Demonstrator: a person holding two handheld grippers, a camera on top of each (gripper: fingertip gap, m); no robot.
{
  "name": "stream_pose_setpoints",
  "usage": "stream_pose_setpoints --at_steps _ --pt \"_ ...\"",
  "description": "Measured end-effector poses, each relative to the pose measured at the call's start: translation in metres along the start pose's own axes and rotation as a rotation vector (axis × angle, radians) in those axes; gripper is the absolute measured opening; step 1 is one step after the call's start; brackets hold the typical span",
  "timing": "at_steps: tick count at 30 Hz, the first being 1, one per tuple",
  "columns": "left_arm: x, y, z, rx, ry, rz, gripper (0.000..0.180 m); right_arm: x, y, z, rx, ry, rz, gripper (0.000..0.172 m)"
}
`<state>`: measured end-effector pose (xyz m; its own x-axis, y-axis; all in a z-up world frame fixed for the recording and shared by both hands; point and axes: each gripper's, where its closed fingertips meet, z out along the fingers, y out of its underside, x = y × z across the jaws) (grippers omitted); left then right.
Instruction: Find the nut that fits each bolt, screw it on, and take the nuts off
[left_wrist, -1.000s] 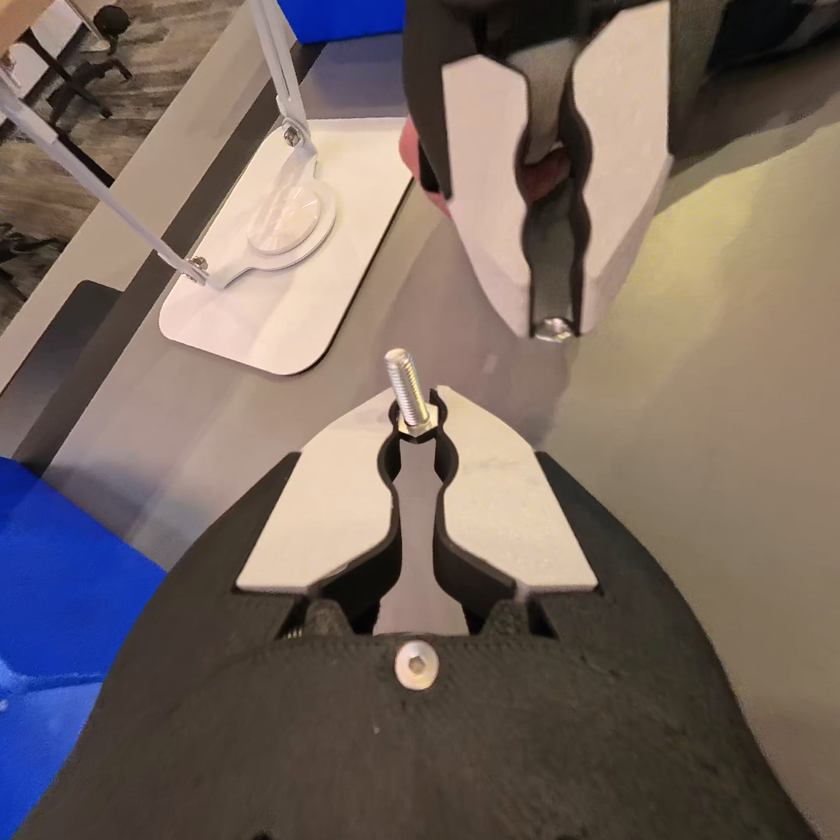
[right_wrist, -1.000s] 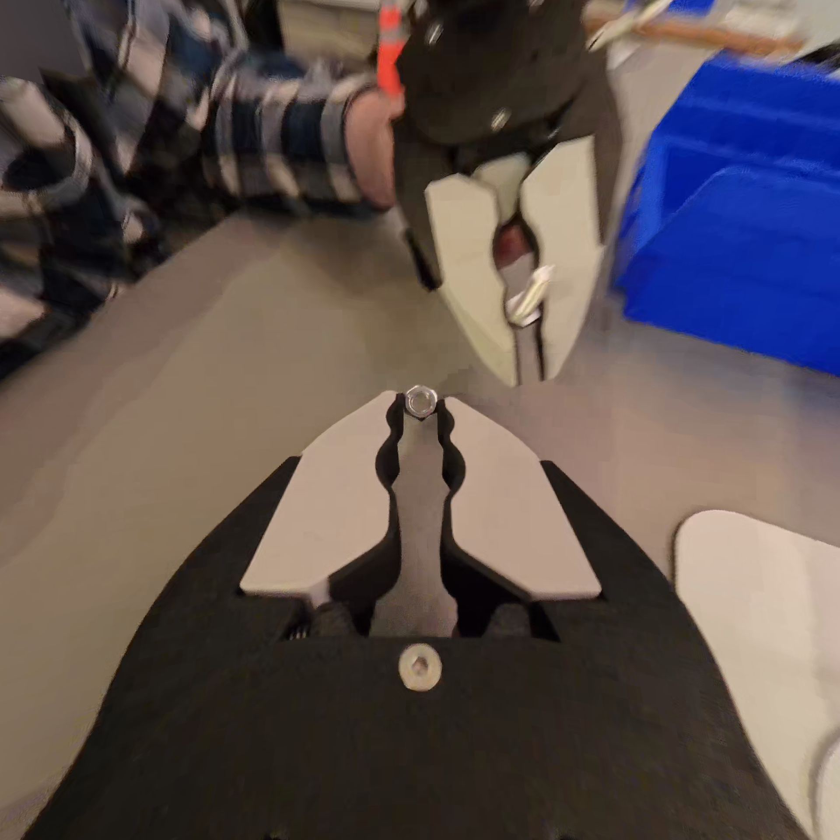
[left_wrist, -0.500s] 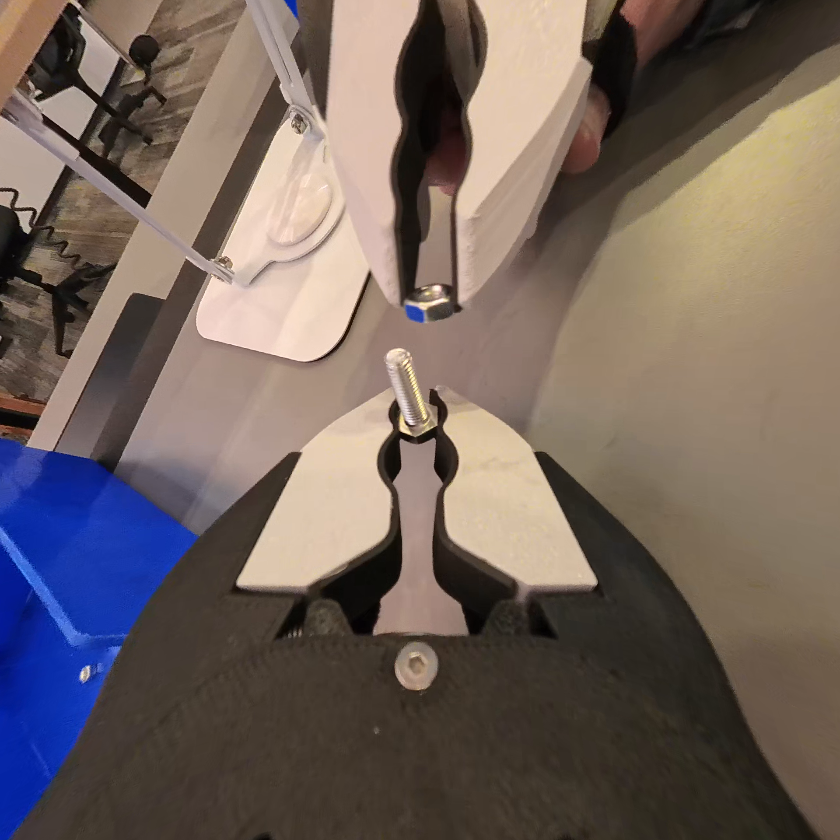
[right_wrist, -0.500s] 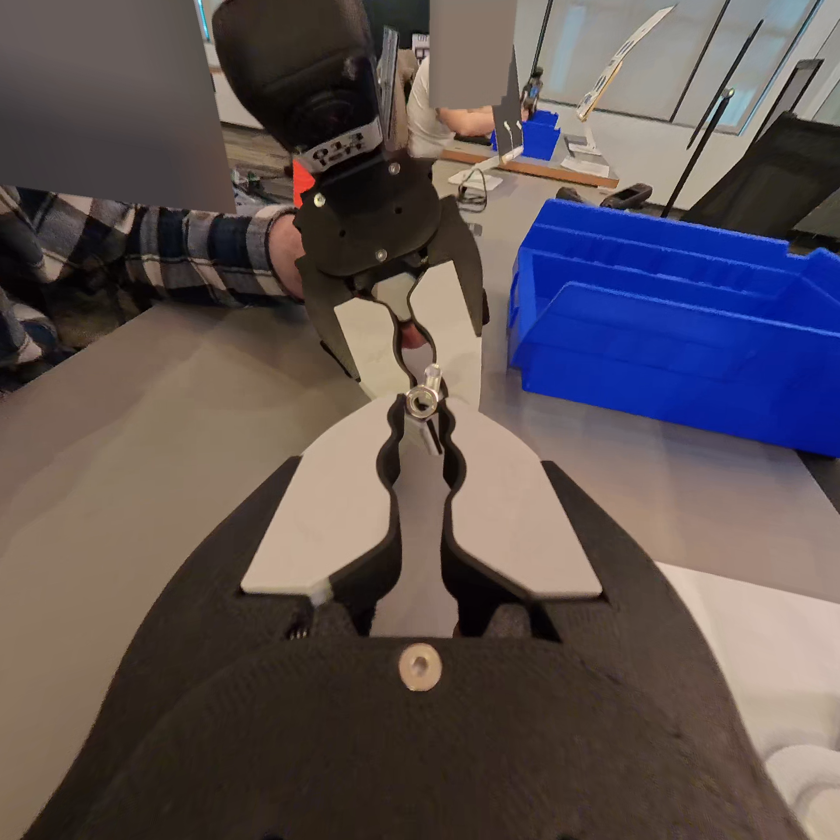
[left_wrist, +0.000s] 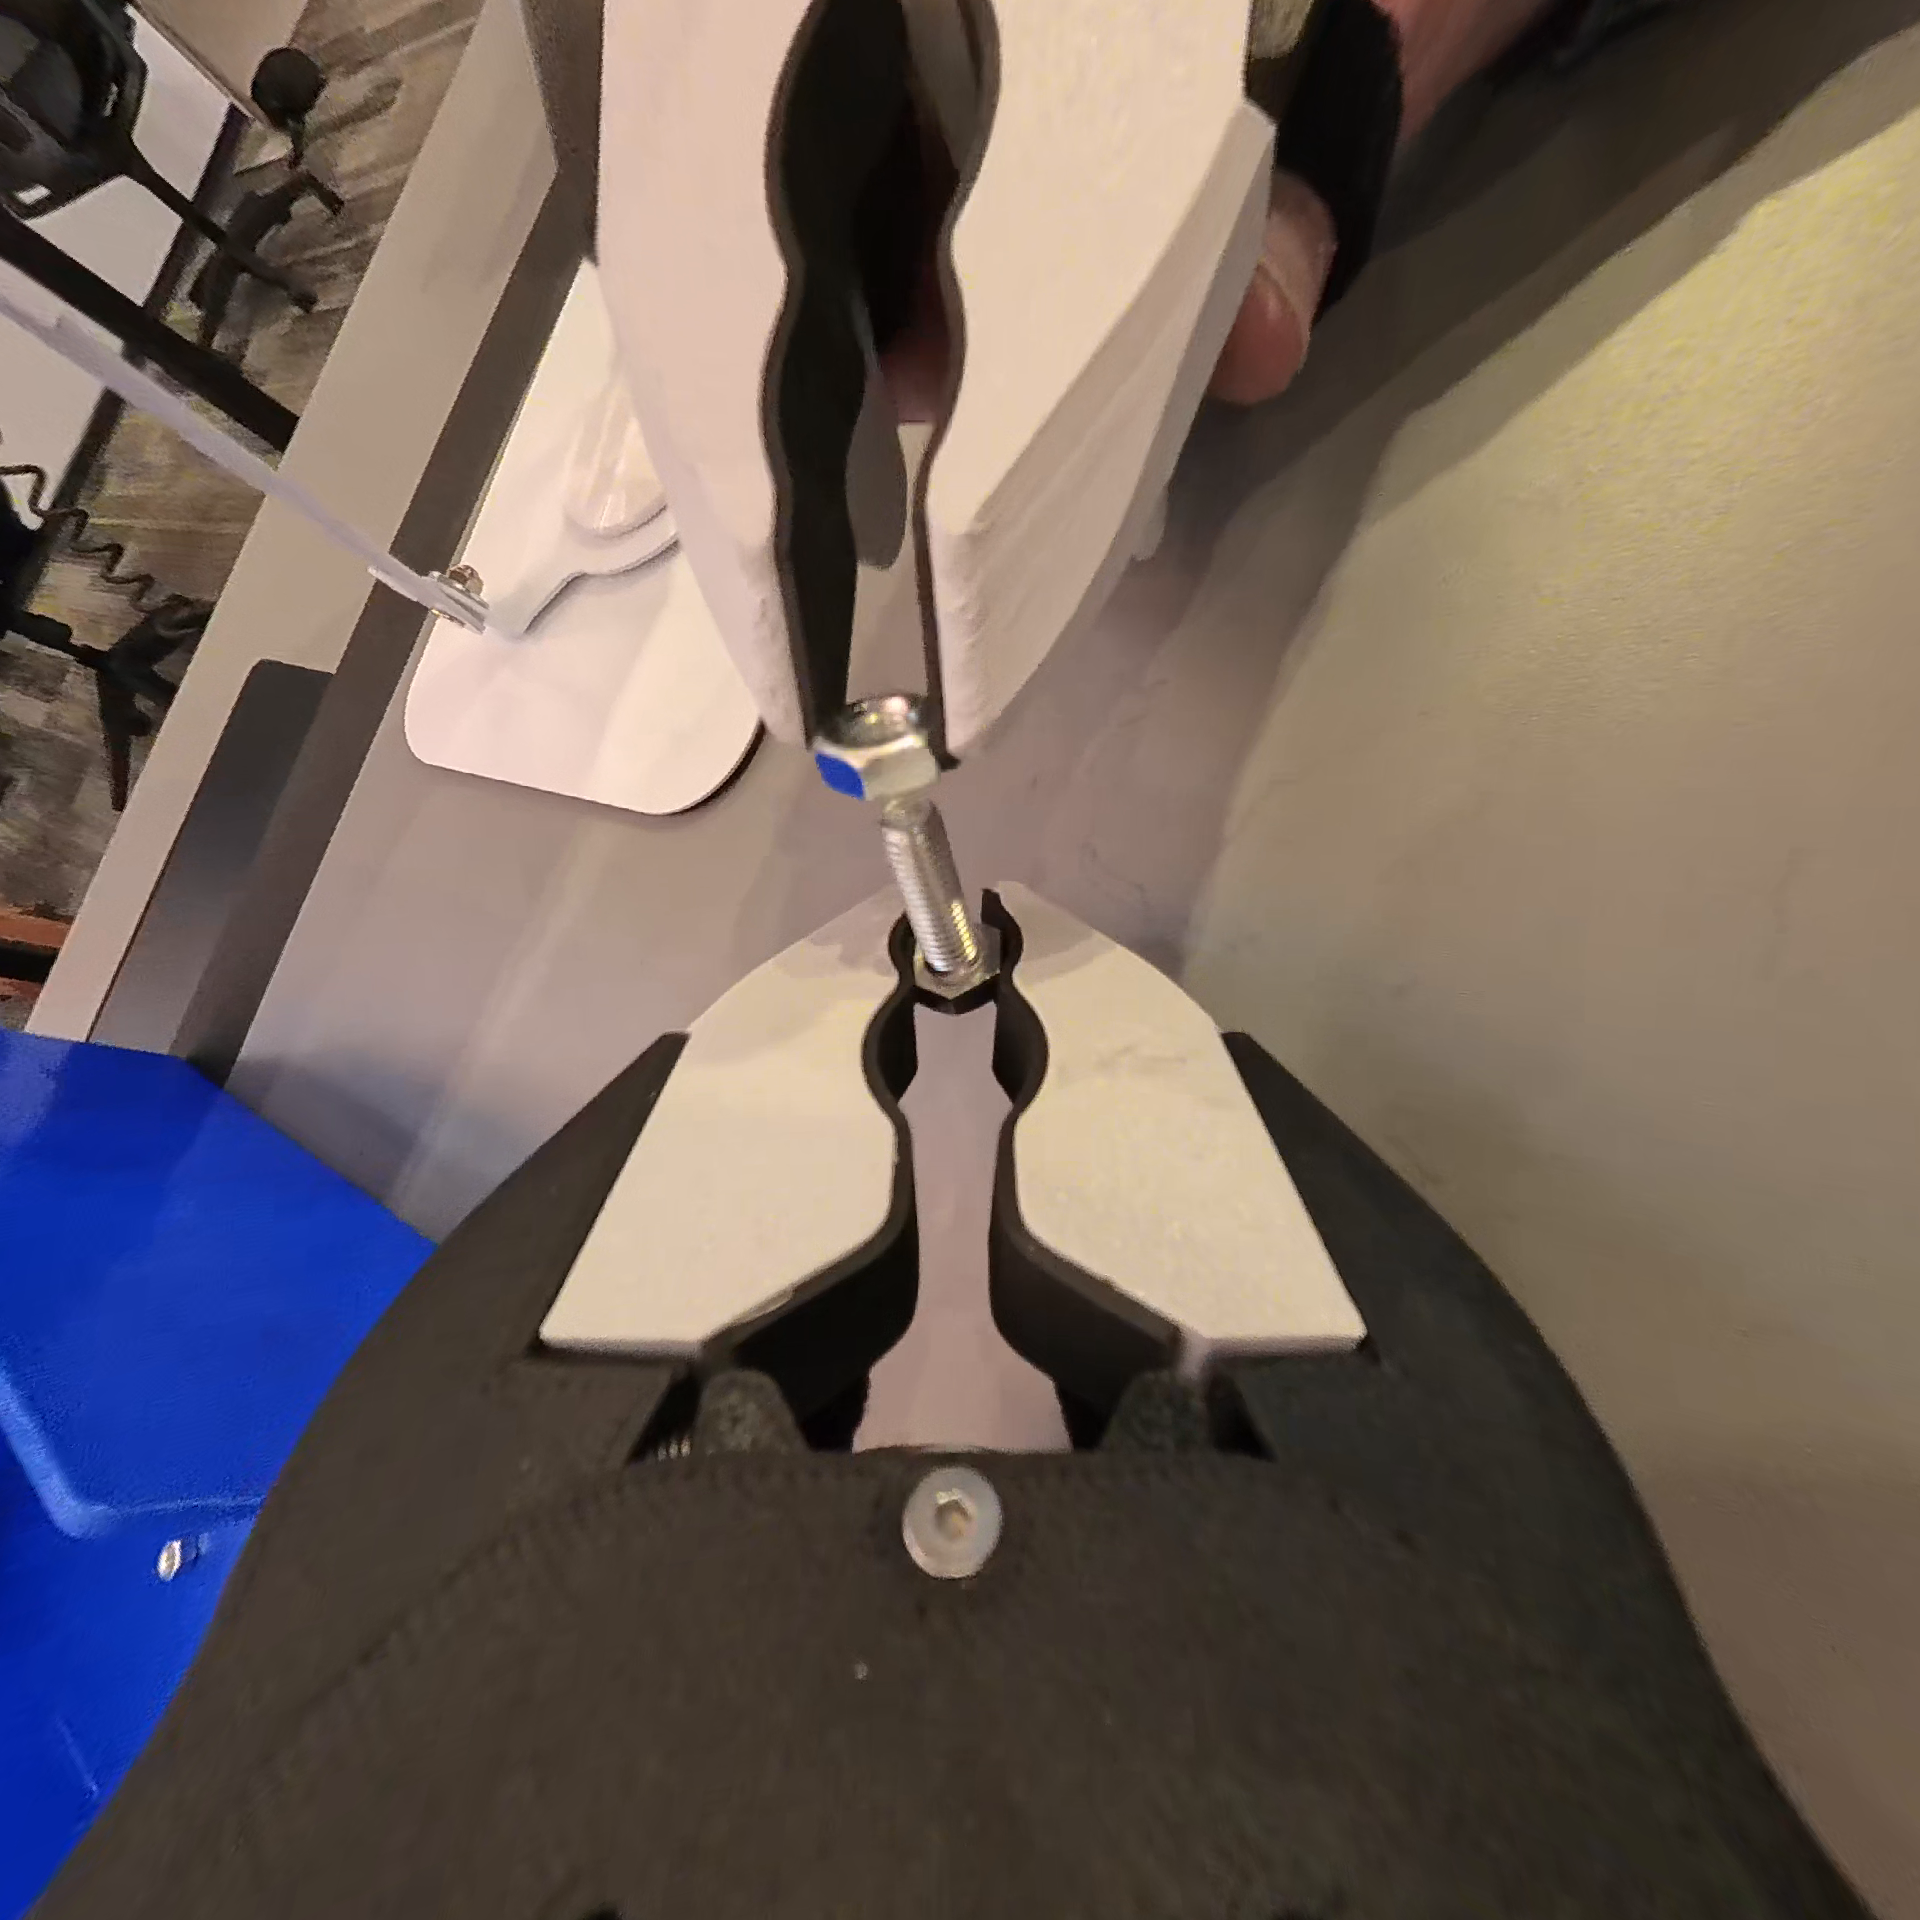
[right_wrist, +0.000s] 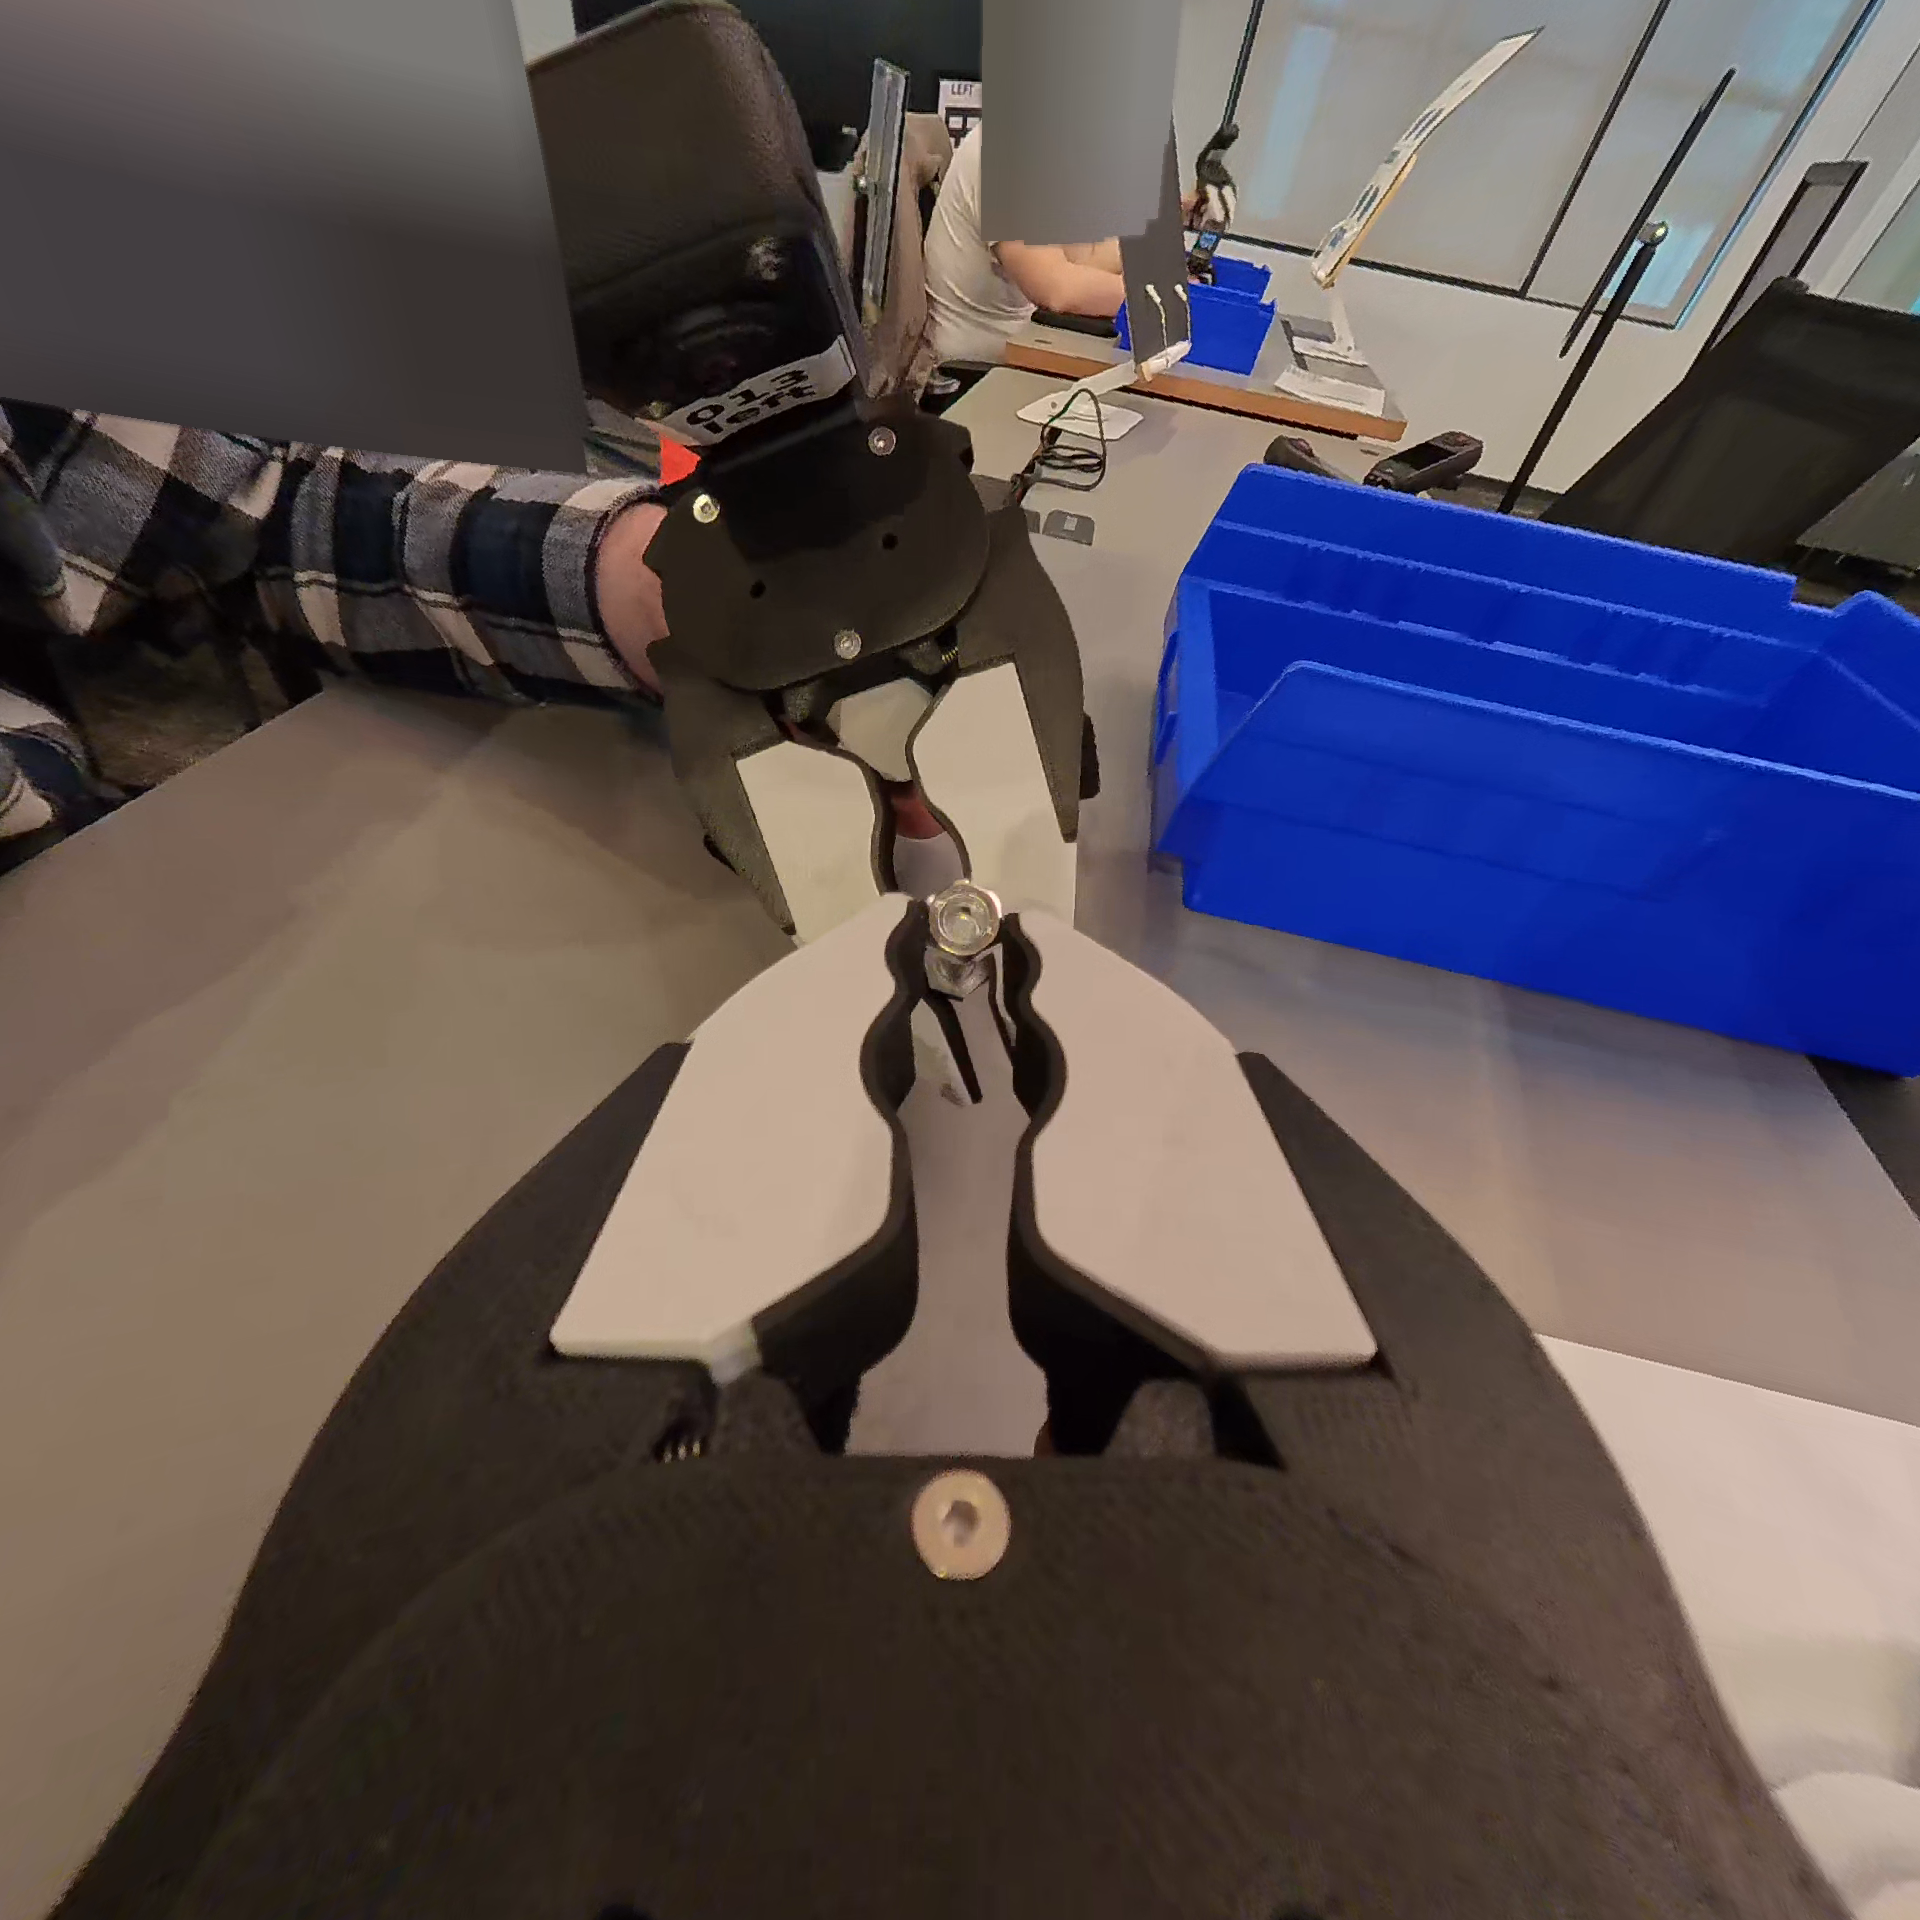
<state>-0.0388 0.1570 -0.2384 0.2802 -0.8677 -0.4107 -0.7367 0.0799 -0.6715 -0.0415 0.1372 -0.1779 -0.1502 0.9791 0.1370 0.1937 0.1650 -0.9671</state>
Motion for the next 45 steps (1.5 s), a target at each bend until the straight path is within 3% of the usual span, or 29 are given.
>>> stream_pose_setpoints --at_steps 26,45 --pt "-0.005 0.005 0.003 -0.049 -0.056 0.034 0.009 0.002 0.011 0.005 -0.084 0.037 -0.003 0.014" --pt "-0.017 0.010 0.007 -0.094 -0.130 0.042 0.009 0.009 0.010 0.013 -0.068 0.116 0.146 0.014"
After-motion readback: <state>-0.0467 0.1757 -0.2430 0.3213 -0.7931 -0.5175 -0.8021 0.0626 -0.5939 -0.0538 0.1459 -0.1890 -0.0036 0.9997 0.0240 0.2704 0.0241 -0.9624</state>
